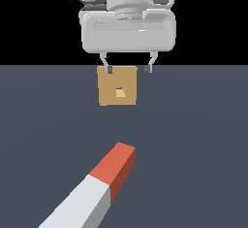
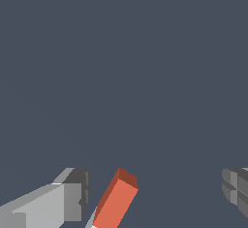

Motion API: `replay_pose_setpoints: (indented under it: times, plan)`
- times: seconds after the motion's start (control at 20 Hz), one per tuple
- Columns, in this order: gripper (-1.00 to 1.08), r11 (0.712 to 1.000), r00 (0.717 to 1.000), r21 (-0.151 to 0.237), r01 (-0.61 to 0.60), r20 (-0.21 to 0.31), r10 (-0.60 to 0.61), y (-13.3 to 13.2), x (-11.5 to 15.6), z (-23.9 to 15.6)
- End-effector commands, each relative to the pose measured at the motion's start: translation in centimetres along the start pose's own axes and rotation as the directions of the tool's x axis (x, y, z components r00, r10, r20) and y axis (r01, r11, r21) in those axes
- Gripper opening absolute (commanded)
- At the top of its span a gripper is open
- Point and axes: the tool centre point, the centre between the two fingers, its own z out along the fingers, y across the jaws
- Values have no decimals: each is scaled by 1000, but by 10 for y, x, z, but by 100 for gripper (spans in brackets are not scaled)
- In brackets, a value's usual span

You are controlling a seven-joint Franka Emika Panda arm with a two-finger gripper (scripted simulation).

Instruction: Insert the peg into the horizontal hole in a box.

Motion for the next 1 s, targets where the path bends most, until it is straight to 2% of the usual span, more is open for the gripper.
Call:
replay_pose_setpoints:
  times: [0.0, 0.25, 0.5, 0.75, 0.95]
  plan:
    - [100, 1000, 1000, 0, 0, 0, 0, 0, 0, 0]
    - [100, 999, 999, 2, -39, 1, 39, -2, -17, 8]
    - [100, 988, 988, 6, -153, 4, 153, -12, -67, 33]
    - [100, 946, 946, 12, -323, 8, 323, -38, -141, 71]
    - [100, 905, 905, 16, -425, 10, 425, -61, -184, 95]
